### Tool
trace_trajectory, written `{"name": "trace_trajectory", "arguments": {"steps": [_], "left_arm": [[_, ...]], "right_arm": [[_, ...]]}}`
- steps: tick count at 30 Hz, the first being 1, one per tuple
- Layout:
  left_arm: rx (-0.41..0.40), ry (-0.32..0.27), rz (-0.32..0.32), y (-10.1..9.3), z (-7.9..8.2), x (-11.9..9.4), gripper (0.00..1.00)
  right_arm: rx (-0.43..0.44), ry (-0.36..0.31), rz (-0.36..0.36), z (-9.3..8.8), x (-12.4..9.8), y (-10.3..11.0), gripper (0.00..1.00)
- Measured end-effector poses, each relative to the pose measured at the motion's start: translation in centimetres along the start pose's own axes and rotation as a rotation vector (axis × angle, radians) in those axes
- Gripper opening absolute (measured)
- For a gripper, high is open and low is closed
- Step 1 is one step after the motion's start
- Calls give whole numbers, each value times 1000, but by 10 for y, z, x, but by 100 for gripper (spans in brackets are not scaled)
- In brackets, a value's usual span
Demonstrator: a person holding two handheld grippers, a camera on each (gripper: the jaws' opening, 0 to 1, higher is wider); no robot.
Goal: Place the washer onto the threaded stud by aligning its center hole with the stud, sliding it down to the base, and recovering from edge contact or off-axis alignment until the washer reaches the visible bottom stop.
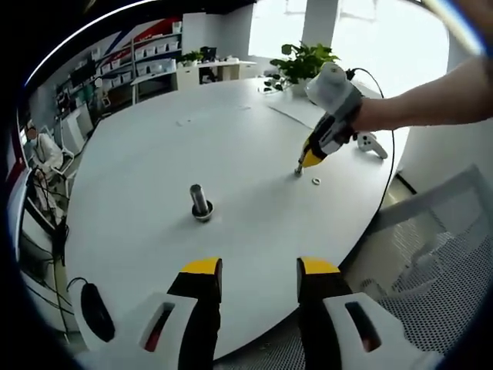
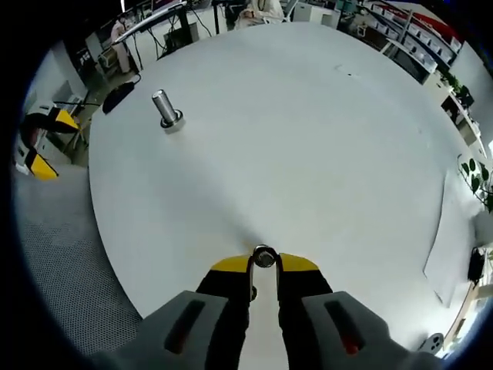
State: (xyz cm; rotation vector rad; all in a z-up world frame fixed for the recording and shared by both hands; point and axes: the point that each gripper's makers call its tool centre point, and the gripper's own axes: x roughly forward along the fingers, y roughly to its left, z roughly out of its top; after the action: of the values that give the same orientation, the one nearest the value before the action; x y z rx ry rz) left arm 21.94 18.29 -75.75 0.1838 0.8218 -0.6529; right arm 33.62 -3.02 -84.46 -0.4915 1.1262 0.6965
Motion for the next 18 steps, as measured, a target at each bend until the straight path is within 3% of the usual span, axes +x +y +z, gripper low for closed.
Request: {"name": "trace_trajectory", "arguments": {"steps": [9,18], "left_arm": [[-3,1,4,1,-1,0,37],[0,2,4,2,0,0,37]], "right_arm": [[0,30,9,-6,14,-1,14],[-12,31,0,-5,10,-1,17]]}}
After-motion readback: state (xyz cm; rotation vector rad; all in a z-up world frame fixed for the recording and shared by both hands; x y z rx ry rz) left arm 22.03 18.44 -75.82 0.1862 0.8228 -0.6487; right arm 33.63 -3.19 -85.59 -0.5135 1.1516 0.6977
